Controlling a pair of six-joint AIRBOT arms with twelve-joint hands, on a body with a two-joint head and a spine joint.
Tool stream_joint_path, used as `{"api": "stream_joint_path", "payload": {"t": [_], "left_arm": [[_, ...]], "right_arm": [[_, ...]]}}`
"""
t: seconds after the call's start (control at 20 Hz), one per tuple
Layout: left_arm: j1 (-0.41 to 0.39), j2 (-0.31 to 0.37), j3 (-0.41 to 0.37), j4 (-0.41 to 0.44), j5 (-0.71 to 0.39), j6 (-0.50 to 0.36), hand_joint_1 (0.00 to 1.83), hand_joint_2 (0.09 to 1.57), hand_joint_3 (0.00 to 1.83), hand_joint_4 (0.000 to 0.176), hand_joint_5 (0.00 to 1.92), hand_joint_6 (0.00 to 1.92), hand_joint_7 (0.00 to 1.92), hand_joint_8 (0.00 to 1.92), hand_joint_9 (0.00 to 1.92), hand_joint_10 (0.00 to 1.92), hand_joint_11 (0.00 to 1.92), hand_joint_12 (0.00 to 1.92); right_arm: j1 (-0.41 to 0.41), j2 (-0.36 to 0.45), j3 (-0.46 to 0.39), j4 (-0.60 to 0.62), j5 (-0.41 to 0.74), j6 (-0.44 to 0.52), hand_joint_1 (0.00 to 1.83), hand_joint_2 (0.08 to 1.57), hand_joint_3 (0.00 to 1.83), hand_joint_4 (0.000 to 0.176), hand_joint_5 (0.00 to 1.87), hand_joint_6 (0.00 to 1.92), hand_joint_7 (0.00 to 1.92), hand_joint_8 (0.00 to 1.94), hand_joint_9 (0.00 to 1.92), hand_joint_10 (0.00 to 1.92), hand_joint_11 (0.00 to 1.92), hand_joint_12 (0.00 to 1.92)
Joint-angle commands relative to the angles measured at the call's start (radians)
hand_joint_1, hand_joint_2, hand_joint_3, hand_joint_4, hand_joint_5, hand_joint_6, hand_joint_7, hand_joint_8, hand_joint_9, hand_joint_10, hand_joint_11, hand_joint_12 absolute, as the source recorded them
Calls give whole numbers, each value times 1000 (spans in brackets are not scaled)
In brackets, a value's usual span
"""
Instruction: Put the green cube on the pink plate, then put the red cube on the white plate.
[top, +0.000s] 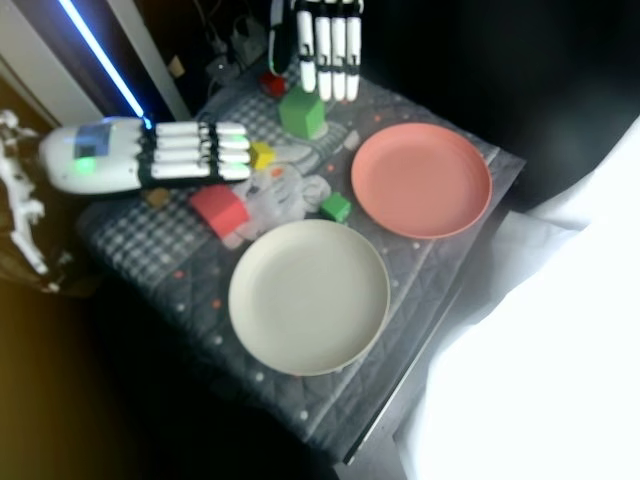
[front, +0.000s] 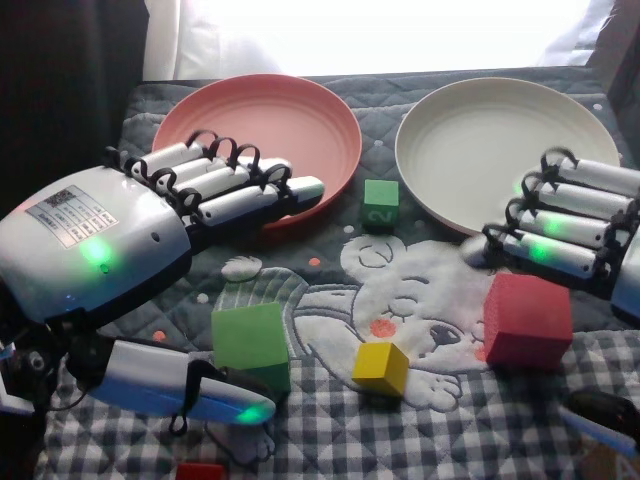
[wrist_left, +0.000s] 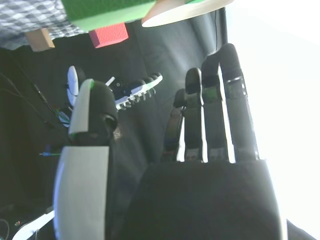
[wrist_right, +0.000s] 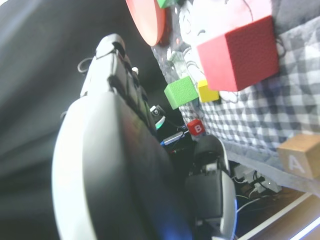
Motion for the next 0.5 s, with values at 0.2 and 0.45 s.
{"api": "stream_joint_path", "payload": {"t": [0.2,0.45], "left_arm": [[-11,-18,8,0,-66,-2,428,833,0,81,129,6,179,15,257,46,0,1004],[-13,-77,55,18,19,-2,391,908,4,52,198,7,299,13,348,43,0,1148]], "right_arm": [[14,-8,3,19,-119,-1,683,534,782,0,33,770,213,615,44,971,0,1541],[14,-11,4,19,-119,-1,671,522,778,0,48,753,216,578,42,917,0,1473]]}}
